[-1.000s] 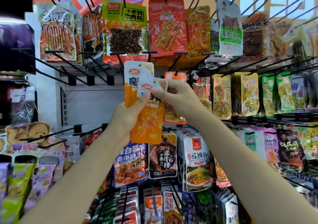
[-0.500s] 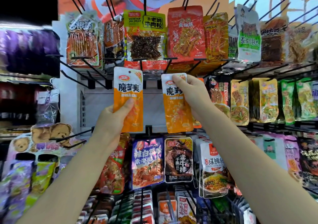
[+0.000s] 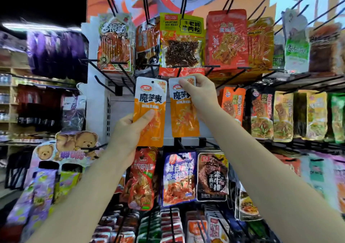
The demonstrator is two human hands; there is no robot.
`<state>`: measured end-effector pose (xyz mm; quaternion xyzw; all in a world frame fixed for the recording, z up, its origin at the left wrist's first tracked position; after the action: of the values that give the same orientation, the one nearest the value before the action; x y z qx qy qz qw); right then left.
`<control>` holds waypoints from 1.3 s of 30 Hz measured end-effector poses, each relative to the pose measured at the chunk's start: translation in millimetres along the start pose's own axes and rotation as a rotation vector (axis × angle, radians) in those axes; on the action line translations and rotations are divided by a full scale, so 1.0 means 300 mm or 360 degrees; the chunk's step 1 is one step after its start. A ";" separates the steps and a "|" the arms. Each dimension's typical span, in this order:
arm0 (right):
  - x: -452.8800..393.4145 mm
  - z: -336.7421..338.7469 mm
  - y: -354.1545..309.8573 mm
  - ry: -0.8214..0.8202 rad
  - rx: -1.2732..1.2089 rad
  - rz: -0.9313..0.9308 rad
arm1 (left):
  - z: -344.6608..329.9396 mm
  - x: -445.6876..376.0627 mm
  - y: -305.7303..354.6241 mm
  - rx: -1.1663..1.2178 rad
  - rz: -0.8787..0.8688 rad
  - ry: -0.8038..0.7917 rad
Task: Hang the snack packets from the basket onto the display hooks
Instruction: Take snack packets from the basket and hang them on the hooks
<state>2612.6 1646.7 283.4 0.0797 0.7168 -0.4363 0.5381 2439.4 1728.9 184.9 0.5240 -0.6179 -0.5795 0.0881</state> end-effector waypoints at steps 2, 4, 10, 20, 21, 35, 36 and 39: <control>-0.008 -0.011 0.003 0.0004 -0.0024 -0.0010 | 0.004 -0.001 -0.001 0.0003 -0.0001 -0.0009; -0.013 -0.020 0.001 -0.0002 0.0011 0.0022 | 0.009 0.001 -0.002 0.0007 0.0005 -0.0016; -0.008 -0.028 0.013 0.0045 -0.0011 -0.0018 | 0.027 0.004 -0.008 -0.0003 0.0045 -0.0029; 0.037 0.056 -0.057 0.0183 -0.0037 0.0197 | 0.031 0.010 -0.009 0.0024 0.0067 -0.0030; 0.047 0.092 -0.056 0.0219 -0.0035 0.0193 | 0.025 0.007 -0.011 0.0019 0.0066 -0.0037; 0.005 0.243 0.017 0.0268 0.0098 0.0149 | -0.176 -0.028 -0.060 -0.0062 0.0037 -0.0164; 0.003 0.239 0.016 0.0261 0.0100 0.0158 | -0.176 -0.030 -0.060 -0.0062 0.0035 -0.0155; -0.005 0.234 0.016 0.0223 0.0110 0.0149 | -0.173 -0.038 -0.060 -0.0048 0.0031 -0.0137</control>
<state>2665.2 1600.3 279.2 0.1619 0.7325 -0.4287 0.5034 2491.4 1709.0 192.2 0.4912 -0.6174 -0.6098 0.0747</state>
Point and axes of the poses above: each hand's wrist, its own x-axis away from the middle knuckle, its own z-axis out of the back of the hand, y = z × x, the point moved 6 cm from there along -x, towards the middle knuckle, and after that the axes turned 6 degrees about z, right-handed, at the moved point
